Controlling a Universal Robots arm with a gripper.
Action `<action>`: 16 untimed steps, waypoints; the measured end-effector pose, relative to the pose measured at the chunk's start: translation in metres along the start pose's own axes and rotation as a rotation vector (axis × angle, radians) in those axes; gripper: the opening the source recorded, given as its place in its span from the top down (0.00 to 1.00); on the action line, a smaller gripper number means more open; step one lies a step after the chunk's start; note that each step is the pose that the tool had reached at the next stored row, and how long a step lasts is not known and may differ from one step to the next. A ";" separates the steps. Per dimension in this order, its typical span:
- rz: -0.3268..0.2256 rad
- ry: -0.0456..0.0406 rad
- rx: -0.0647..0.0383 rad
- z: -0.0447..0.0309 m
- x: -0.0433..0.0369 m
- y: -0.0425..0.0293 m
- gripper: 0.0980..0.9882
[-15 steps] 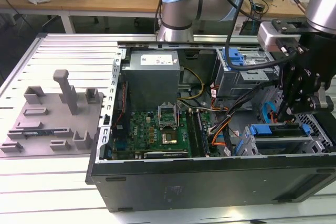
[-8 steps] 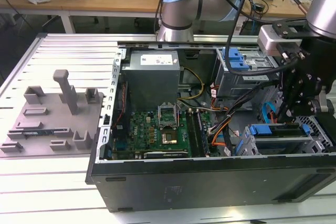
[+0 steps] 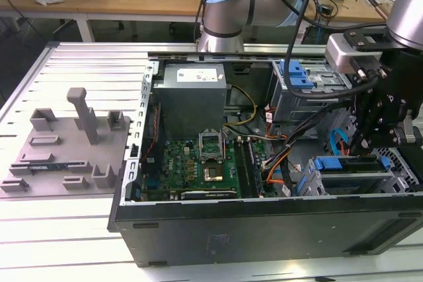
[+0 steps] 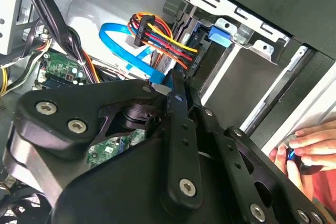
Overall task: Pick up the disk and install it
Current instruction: 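Insert the second disk wire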
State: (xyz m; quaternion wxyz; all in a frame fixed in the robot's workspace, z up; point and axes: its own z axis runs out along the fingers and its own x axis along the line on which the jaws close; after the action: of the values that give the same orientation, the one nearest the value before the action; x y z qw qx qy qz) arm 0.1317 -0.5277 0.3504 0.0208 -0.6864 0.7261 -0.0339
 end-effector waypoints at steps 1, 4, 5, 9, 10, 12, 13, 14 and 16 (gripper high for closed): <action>-0.002 -0.0003 0.000 0.0001 0.0005 0.0000 0.93; -0.010 -0.0010 0.001 0.0001 0.0025 -0.0001 0.93; -0.012 -0.0013 0.001 0.0001 0.0030 -0.0001 0.93; -0.017 -0.0017 0.001 0.0001 0.0043 -0.0002 0.93; -0.018 -0.0017 0.001 0.0001 0.0045 -0.0002 0.93; -0.018 -0.0017 0.001 0.0001 0.0046 -0.0002 0.93; -0.018 -0.0017 0.001 0.0001 0.0046 -0.0002 0.93; -0.018 -0.0017 0.001 0.0001 0.0046 -0.0002 0.93; -0.018 -0.0017 0.001 0.0003 0.0046 -0.0005 0.93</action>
State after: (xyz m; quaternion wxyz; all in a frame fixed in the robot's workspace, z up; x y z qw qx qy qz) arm 0.1320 -0.5323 0.3503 0.0215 -0.6929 0.7199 -0.0339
